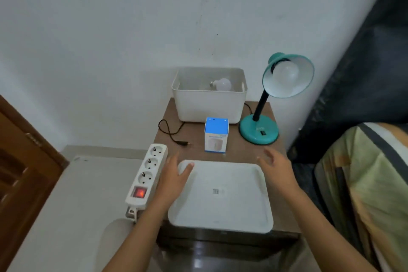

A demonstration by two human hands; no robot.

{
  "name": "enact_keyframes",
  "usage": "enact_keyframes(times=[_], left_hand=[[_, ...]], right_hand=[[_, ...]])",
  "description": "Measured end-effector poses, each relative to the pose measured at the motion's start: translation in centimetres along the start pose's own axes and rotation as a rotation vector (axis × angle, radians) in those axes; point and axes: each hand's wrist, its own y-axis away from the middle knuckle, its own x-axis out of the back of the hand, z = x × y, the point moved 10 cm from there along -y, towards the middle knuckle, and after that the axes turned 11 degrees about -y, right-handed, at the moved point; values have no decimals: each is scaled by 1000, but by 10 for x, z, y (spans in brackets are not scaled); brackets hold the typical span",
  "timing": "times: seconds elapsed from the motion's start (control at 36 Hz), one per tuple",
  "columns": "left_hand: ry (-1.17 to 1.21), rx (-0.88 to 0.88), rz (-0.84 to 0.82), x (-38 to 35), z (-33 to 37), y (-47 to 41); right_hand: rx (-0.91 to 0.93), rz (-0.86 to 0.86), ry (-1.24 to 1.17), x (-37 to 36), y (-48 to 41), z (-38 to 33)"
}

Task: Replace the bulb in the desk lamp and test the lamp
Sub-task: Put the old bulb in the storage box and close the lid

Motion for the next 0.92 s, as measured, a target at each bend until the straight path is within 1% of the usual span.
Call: enact_keyframes(times=[0.08, 0.14, 0.25, 0.33, 0.42, 0.5, 0.61, 0.69, 0.83, 0.92], left_hand=[[-80, 41, -2, -13, -31, 24], [-127, 55, 21, -14, -38, 36], [-218, 67, 16, -22, -39, 49], [-264, 45, 26, -29, -34, 52], [-285, 28, 45, -34, -34, 52], [-242, 48, 38, -35, -38, 49], [-91, 72, 34, -29, -39, 51], [-14, 57, 41, -20, -36, 55], [97, -3, 80, 9, -6, 51], [97, -50, 139, 39, 23, 39]], right_hand=[[-74, -52, 92, -6, 31, 38], [-83, -69, 102, -13, 43, 52], [-28, -84, 104, -33, 56, 65], [18, -67, 160, -41, 63, 65], [24, -31, 203, -45, 64, 66], [8, -4, 164, -47, 62, 67], [-35, 25, 37, -45, 68, 65], [-45, 50, -48, -38, 76, 60], [9, 101, -136, -14, 77, 25], [85, 147, -165, 2, 67, -14]])
